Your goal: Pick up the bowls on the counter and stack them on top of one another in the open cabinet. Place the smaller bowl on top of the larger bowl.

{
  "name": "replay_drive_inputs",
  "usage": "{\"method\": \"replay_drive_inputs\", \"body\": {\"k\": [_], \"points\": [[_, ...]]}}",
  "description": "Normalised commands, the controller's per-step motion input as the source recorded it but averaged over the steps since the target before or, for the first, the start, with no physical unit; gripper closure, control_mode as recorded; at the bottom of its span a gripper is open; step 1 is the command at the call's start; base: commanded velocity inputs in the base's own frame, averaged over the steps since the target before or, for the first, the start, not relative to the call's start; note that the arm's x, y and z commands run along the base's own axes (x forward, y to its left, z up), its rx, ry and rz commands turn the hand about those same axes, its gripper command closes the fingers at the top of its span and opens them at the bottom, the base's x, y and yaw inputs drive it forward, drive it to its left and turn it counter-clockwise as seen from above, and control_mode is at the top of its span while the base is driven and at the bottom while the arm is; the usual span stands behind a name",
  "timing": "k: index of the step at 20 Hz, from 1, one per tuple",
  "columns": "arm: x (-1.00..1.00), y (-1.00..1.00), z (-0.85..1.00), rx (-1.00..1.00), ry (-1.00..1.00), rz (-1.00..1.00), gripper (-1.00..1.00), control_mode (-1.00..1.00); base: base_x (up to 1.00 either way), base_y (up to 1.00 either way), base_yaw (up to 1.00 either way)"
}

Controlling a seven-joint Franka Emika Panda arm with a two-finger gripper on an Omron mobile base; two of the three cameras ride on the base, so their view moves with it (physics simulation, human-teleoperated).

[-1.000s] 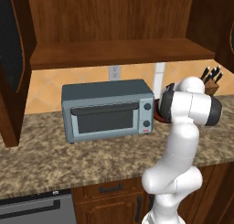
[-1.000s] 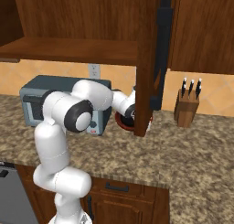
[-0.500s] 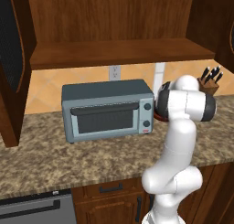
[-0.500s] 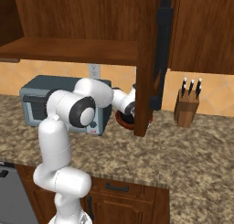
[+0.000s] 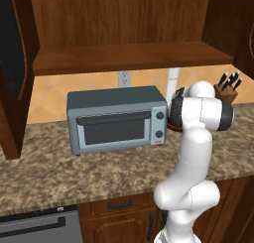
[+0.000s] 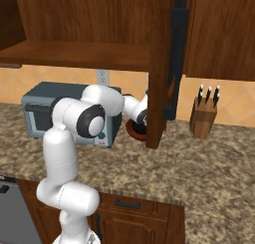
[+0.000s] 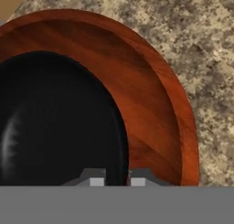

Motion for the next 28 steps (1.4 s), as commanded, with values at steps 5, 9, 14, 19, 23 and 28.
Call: {"method": "replay_drive_inputs", "body": {"k": [5, 9, 14, 19, 23, 28], "points": [[0.0, 0.0, 0.0, 0.0, 0.0, 0.0, -1.0, -1.0, 0.0, 0.0, 0.0], [-0.05, 0.0, 0.11, 0.0, -0.01, 0.0, -1.0, -1.0, 0.0, 0.0, 0.0], [-0.39, 0.0, 0.25, -0.06, -0.03, 0.0, -1.0, -1.0, 0.0, 0.0, 0.0], [-0.06, -0.01, 0.03, -0.09, 0.0, 0.0, -1.0, -1.0, 0.0, 0.0, 0.0], [0.0, -0.11, -0.09, 0.0, 0.0, 0.0, -1.0, -1.0, 0.0, 0.0, 0.0], [0.0, -0.36, 0.03, 0.0, -0.05, -0.03, -1.0, -1.0, 0.0, 0.0, 0.0]]}}
